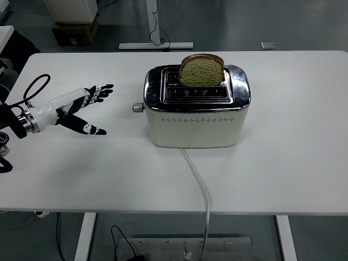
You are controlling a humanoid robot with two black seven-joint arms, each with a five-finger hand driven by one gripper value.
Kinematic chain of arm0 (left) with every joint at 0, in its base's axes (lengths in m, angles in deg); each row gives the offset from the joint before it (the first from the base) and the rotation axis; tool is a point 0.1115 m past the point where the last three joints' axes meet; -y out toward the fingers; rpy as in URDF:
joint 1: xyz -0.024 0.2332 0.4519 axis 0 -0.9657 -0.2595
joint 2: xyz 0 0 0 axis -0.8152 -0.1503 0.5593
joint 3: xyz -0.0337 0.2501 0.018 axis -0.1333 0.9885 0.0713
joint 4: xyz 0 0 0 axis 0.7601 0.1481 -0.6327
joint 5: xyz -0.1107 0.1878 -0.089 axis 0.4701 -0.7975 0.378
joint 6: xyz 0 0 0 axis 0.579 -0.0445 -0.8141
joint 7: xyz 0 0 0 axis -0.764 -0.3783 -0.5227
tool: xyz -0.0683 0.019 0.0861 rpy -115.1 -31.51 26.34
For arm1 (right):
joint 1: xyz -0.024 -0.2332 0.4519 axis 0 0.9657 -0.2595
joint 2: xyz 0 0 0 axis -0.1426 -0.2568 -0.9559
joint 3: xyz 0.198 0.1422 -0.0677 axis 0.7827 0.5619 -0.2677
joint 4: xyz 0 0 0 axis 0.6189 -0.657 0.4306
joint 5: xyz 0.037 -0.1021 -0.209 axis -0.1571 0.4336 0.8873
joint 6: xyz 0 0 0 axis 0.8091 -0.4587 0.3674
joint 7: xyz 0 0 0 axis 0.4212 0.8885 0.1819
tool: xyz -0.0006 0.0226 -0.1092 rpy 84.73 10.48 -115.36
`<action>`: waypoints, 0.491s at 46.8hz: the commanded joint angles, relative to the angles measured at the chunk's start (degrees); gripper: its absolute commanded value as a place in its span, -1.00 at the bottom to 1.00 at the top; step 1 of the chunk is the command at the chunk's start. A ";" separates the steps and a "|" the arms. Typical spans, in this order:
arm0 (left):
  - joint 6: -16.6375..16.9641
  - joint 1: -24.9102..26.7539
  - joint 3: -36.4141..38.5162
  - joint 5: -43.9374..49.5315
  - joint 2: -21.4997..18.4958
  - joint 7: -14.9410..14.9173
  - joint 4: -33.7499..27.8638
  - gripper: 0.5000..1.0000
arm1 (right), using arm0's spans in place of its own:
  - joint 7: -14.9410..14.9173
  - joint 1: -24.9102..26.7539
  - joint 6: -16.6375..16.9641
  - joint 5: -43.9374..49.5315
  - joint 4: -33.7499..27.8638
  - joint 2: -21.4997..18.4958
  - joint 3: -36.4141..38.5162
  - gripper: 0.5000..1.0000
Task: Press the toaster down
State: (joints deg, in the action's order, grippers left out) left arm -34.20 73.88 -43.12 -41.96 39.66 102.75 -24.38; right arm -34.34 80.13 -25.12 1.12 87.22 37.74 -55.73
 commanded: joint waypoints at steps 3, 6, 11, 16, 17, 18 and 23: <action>0.17 -0.08 0.15 -1.65 -0.06 0.16 -0.08 1.00 | -0.07 0.00 0.00 -0.01 0.02 0.00 0.00 0.99; 0.17 0.09 0.15 -2.70 -0.06 0.16 -0.08 1.00 | 0.01 0.00 0.00 -0.01 0.02 0.00 0.00 0.99; 0.35 0.36 0.15 -3.58 0.03 0.16 -0.17 1.00 | 0.01 0.00 0.00 -0.01 -0.07 0.00 0.00 0.99; 0.44 0.53 0.15 -4.46 -0.06 0.08 -0.26 1.00 | 0.01 0.00 0.00 -0.01 0.02 0.00 0.00 0.99; 0.44 0.62 0.15 -4.81 0.03 0.16 -0.43 1.00 | 0.01 0.00 0.00 -0.01 -0.07 0.00 0.00 0.99; 0.44 0.62 0.15 -5.16 0.03 0.16 -0.61 1.00 | 0.01 0.00 0.00 -0.01 0.02 0.00 0.00 0.99; 0.61 0.53 0.15 -6.83 -0.06 0.08 -2.37 1.00 | 0.01 0.00 0.00 -0.01 0.02 0.00 0.00 0.99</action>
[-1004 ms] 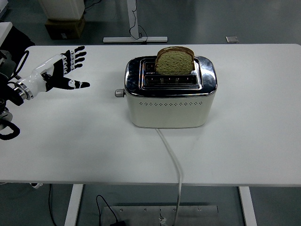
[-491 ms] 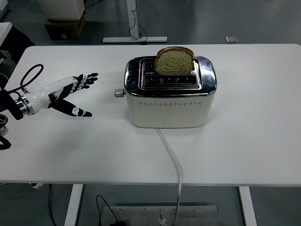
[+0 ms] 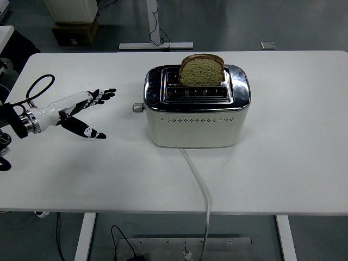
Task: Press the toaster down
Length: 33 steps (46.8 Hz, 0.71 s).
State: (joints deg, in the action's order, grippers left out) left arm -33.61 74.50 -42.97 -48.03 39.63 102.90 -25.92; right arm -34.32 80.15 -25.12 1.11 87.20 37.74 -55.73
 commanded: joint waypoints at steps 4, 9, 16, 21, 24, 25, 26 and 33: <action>0.03 -0.09 0.00 -1.63 -0.03 -0.08 -1.98 1.00 | 0.00 -0.01 0.00 0.00 0.04 0.00 0.00 0.99; 0.03 -0.09 0.00 -3.39 -0.12 0.01 -3.30 1.00 | -0.09 -0.01 0.00 0.00 0.04 0.00 0.00 0.99; 0.03 0.18 0.00 -4.01 -0.47 0.01 -3.56 1.00 | 0.00 -0.01 0.00 0.00 -0.05 0.00 0.00 0.99; 0.03 0.26 0.00 -5.68 -0.56 1.41 -3.65 1.00 | 0.00 -0.01 0.00 0.00 0.04 0.00 0.00 0.99; 0.20 0.18 0.00 -7.43 -0.64 2.03 -4.26 1.00 | 0.00 -0.01 0.00 0.00 -0.05 0.00 0.00 0.99; 0.29 0.18 0.00 -7.87 -0.73 2.12 -4.53 1.00 | 0.00 -0.01 0.00 0.00 -0.05 0.00 0.00 0.99; 0.64 0.09 0.00 -8.31 -0.91 2.38 -4.88 1.00 | 0.00 -0.01 0.00 0.00 0.04 0.00 0.00 0.99; 2.66 0.09 0.00 -10.34 -1.44 3.88 -6.55 1.00 | 0.00 -0.01 0.00 0.00 -0.05 0.00 0.00 0.99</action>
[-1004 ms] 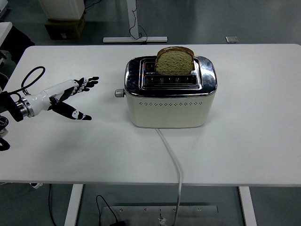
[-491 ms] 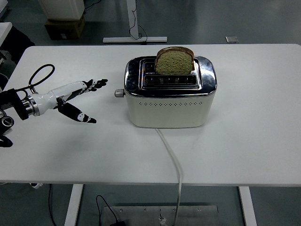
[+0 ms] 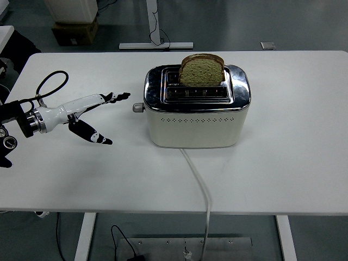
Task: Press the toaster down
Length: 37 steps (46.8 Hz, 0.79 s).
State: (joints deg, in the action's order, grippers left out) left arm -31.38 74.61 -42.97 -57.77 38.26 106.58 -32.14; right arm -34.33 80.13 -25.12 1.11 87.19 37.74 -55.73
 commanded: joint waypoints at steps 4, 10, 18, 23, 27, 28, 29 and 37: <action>0.43 -0.02 0.00 -1.12 -0.06 0.29 -0.33 1.00 | 0.01 0.00 0.00 0.00 0.05 0.00 0.00 0.99; 0.43 -0.28 0.00 -2.09 -0.06 0.46 -0.33 1.00 | 0.01 0.00 0.00 0.00 -0.03 0.00 0.00 0.99; 0.43 -0.55 0.08 -2.62 -0.32 0.90 -0.33 1.00 | 0.01 0.00 0.00 0.00 0.05 0.00 0.00 0.99; 0.43 -0.72 0.08 -2.70 -0.41 0.99 -0.33 1.00 | 0.01 0.00 0.00 0.00 0.05 0.00 0.00 0.99; 0.52 -0.72 0.17 -2.70 -0.32 0.99 -0.24 1.00 | 0.01 0.00 0.00 0.00 0.05 0.00 0.00 0.99; 0.52 -0.72 0.17 -2.70 -0.32 0.99 -0.33 1.00 | 0.01 0.00 0.00 0.00 -0.03 0.00 0.00 0.99; 0.52 -0.72 0.26 -2.70 -0.32 0.99 -0.33 1.00 | 0.01 0.00 0.00 0.00 0.05 0.00 0.00 0.99; 2.63 -0.72 1.75 -4.46 -0.32 0.99 -0.33 1.00 | -0.08 0.00 0.00 0.00 0.05 0.00 0.00 0.99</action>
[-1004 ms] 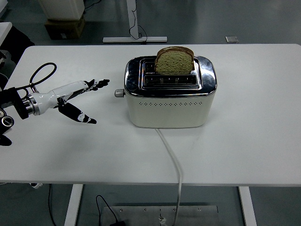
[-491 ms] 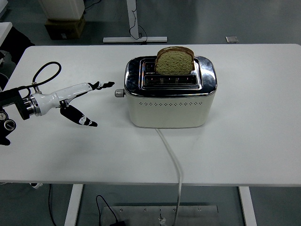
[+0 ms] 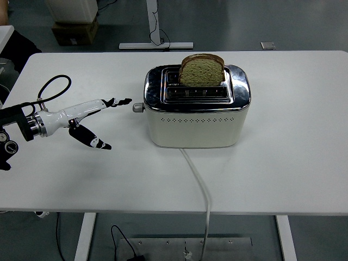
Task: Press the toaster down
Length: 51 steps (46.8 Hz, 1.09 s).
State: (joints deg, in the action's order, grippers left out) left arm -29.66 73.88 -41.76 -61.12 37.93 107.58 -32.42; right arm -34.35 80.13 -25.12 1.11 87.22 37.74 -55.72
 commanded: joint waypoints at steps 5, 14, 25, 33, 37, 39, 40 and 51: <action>2.40 -0.08 0.90 -2.08 0.10 0.08 -0.05 1.00 | 0.02 0.09 0.00 0.00 0.02 0.00 0.00 0.99; 2.58 -0.08 0.90 -2.08 0.27 0.08 -0.05 1.00 | 0.02 0.00 0.00 0.00 0.02 0.00 0.00 0.99; 2.58 -0.08 0.90 -2.08 0.62 0.08 -0.05 1.00 | 0.02 0.00 0.00 0.00 -0.06 0.00 0.00 0.99; 2.58 -0.08 0.90 -2.08 0.98 0.08 -0.05 1.00 | 0.02 0.00 0.00 0.00 -0.06 0.00 0.00 0.99; 2.58 0.01 1.08 -2.08 0.98 0.08 -0.05 1.00 | 0.02 0.00 0.00 0.00 0.02 0.00 0.00 0.99; 2.58 0.01 1.17 -2.00 0.98 0.08 -0.05 1.00 | 0.02 0.00 0.00 0.00 -0.06 0.00 0.00 0.99; 2.58 0.01 1.17 -2.08 1.06 0.08 -0.13 1.00 | 0.02 0.00 0.00 0.00 0.02 0.00 0.00 0.99; 2.58 0.01 1.17 -2.08 1.06 0.17 -0.40 1.00 | 0.02 0.00 0.00 0.00 -0.06 0.00 0.00 0.99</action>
State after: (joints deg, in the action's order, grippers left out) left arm -27.08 73.89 -40.60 -63.19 38.98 107.66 -32.82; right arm -34.32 80.17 -25.12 1.12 87.19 37.74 -55.72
